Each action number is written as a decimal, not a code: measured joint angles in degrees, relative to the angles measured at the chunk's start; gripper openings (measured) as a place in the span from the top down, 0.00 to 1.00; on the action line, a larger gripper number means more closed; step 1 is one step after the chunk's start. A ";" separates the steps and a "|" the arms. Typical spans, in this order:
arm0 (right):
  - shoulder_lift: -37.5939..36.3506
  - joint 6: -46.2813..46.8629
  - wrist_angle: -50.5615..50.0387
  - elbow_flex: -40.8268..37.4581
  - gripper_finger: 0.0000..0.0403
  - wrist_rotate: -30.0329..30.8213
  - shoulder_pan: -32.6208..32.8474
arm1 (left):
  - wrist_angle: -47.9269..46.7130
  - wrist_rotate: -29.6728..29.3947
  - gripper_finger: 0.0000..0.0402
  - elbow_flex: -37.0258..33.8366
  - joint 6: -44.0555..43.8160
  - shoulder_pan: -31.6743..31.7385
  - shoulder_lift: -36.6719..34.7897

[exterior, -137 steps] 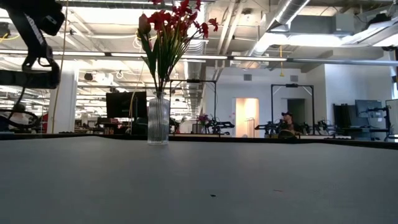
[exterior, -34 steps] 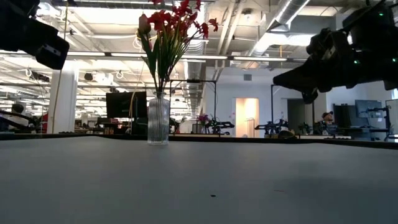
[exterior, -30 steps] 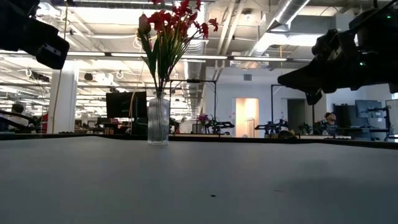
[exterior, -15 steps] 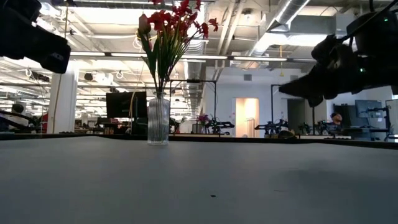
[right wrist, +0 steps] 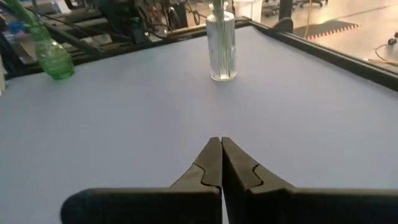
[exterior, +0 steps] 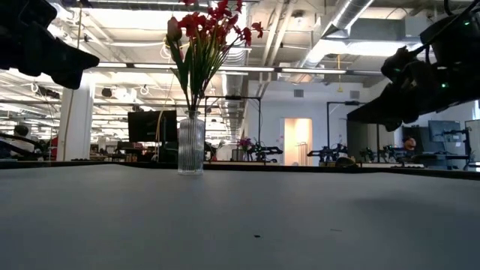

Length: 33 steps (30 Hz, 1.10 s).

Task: Sort flowers into vase by color
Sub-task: Return to Home Position

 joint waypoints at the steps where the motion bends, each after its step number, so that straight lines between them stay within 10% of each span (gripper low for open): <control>1: -1.96 0.00 -1.76 0.00 0.94 0.00 0.00 | 0.00 0.00 1.00 0.00 0.00 0.00 0.00; 17: -25.06 -1.98 -26.81 0.00 0.94 -1.94 0.63 | -0.07 0.00 1.00 0.00 0.02 0.00 0.00; 33: -27.10 7.49 -33.81 0.04 0.89 -2.64 0.13 | -0.11 -0.02 1.00 -0.02 0.02 -0.02 0.00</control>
